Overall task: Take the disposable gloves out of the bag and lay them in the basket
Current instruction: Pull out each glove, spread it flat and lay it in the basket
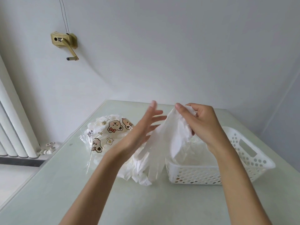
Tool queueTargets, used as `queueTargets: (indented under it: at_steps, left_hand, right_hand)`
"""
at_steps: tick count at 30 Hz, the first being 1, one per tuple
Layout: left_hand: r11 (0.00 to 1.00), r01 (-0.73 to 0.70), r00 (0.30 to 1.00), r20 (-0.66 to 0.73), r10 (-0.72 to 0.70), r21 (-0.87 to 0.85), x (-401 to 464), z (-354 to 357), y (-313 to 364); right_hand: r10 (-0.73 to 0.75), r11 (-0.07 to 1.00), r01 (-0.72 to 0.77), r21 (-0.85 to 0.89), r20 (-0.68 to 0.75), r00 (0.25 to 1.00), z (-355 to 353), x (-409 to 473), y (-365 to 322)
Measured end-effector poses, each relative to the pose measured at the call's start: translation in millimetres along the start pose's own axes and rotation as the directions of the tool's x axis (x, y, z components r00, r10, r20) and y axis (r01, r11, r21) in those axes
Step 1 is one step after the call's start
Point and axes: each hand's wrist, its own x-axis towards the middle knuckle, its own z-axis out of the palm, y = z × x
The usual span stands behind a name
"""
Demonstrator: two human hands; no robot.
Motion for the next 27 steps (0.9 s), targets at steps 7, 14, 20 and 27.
queueTargets:
  at_steps: [7,14,20,27]
  left_hand:
    - [0.83,-0.314,0.939,0.021,0.344,0.461,-2.5,-10.1,-5.5]
    - [0.915,-0.239,0.969,0.021,0.246,0.325,-13.6,-22.6,4.1]
    - [0.913,-0.275,0.958,0.011,0.285,0.302,-4.9,-7.5,3.4]
    - [0.886,-0.39,0.897,-0.114,0.427,0.251,35.7,48.4,24.9]
  right_hand:
    - [0.084,0.996,-0.091,0.021,0.219,0.972,-18.5,-0.7,-2.5]
    - [0.118,0.993,-0.12,-0.004,0.236,0.965,-61.3,1.8,16.9]
    - [-0.054,0.993,0.063,0.097,-0.087,0.995,-56.2,3.6,9.3]
    - [-0.234,0.962,0.273,0.017,-0.467,0.853,-76.4,3.0,4.8]
